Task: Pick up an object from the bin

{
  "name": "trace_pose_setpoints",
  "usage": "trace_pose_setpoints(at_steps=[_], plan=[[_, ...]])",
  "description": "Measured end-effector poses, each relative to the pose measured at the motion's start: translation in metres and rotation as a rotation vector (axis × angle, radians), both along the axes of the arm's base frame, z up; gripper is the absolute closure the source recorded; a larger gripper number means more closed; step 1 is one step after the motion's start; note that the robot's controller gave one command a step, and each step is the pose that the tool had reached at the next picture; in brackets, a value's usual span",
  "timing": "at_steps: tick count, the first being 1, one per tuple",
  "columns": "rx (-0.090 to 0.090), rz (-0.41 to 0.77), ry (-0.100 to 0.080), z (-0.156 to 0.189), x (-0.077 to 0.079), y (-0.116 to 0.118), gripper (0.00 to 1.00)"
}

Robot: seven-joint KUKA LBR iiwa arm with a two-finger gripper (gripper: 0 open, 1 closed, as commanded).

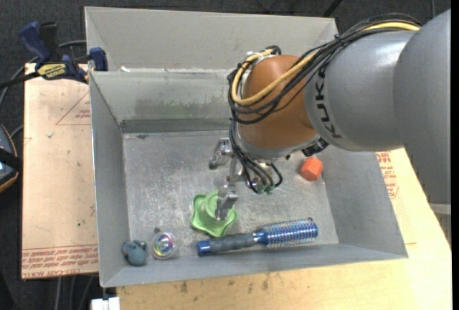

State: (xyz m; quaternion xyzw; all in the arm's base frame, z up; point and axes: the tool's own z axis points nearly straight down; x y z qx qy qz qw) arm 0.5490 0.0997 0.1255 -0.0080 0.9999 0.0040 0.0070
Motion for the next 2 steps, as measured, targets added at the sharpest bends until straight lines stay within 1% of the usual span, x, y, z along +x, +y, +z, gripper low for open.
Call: trace_pose_setpoints(at_steps=[1, 2], plan=[[-0.008, 0.142, 0.007, 0.096, -0.064, -0.005, 0.00], [-0.008, 0.116, 0.008, -0.018, -0.045, -0.037, 0.00]])
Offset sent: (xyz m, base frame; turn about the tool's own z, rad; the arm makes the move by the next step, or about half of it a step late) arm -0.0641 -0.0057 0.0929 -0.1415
